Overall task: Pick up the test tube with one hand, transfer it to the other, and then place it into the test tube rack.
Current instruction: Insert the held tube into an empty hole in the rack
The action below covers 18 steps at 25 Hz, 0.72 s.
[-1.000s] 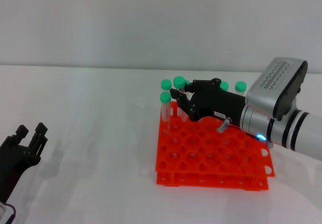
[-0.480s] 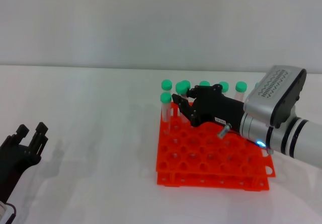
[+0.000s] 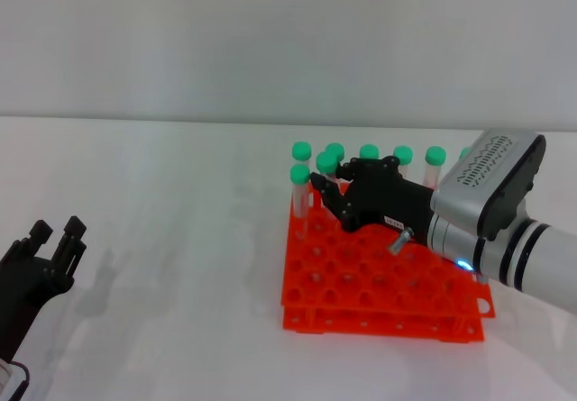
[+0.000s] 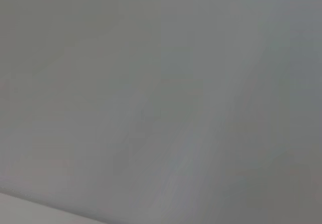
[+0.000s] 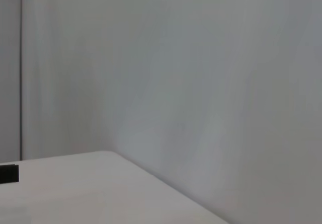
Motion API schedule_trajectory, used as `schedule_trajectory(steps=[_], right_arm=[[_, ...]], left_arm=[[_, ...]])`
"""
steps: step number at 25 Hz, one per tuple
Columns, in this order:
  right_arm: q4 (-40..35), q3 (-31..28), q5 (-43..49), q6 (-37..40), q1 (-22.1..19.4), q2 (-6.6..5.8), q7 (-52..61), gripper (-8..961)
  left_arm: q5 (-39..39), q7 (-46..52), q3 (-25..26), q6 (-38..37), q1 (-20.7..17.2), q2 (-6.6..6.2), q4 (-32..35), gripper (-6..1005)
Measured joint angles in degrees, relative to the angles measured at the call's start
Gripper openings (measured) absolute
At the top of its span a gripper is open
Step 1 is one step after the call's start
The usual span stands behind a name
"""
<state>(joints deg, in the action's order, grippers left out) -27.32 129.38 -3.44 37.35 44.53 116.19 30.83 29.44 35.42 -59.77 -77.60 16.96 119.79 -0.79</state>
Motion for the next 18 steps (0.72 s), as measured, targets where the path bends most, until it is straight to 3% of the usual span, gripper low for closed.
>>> schedule_trajectory(steps=[18], right_arm=[[0.60, 3.16, -5.26, -1.55, 0.06, 0.00, -0.31, 201]], left_arm=[[0.00, 0.00, 0.00, -0.10, 0.09, 0.00, 0.10, 521]])
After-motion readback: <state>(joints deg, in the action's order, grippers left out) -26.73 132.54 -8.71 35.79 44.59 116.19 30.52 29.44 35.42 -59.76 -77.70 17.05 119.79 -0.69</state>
